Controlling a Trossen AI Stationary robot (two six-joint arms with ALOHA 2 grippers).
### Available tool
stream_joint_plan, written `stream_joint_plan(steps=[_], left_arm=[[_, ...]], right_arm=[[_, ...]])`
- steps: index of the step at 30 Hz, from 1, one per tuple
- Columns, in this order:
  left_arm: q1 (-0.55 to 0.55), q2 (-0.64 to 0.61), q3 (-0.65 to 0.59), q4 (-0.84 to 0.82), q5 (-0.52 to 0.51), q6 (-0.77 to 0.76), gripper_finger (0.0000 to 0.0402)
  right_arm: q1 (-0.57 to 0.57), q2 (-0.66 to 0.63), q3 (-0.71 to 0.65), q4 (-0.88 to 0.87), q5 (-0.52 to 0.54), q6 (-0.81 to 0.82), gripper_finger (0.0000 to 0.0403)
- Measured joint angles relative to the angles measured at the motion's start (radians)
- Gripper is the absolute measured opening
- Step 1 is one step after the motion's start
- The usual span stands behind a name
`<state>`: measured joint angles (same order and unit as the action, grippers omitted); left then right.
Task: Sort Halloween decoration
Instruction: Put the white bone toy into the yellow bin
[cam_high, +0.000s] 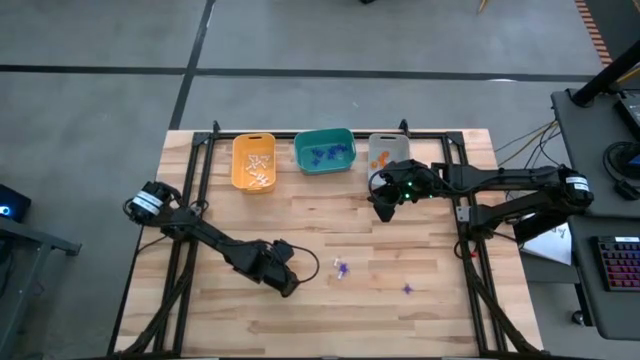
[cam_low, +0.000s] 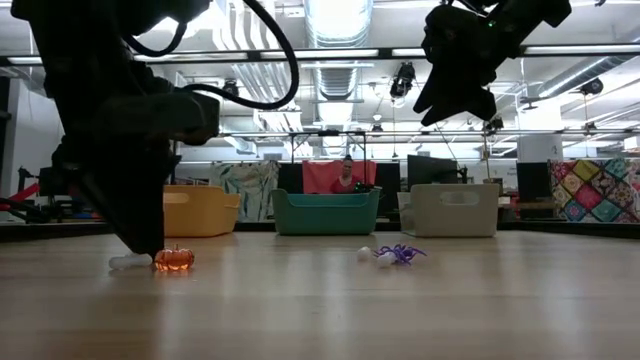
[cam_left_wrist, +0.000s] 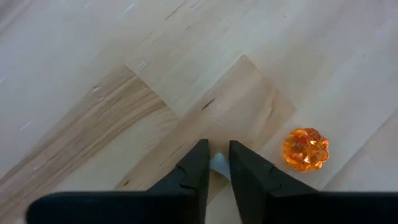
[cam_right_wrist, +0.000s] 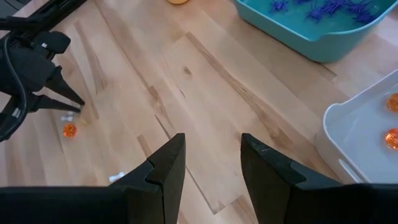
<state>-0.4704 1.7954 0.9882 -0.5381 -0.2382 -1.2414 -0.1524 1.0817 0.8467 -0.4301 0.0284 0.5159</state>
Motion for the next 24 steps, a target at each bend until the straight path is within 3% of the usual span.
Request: stream_joint_plan(steps=[4, 24], left_arm=[[0.000, 0.000, 0.000, -0.005, 0.001, 0.024, 0.0007], [0.008, -0.102, -0.005, -0.091, -0.034, 0.226, 0.0000]], right_arm=[[0.000, 0.000, 0.000, 0.000, 0.000, 0.000, 0.0141], [0.000, 0.000, 0.000, 0.000, 0.025, 0.000, 0.0141]])
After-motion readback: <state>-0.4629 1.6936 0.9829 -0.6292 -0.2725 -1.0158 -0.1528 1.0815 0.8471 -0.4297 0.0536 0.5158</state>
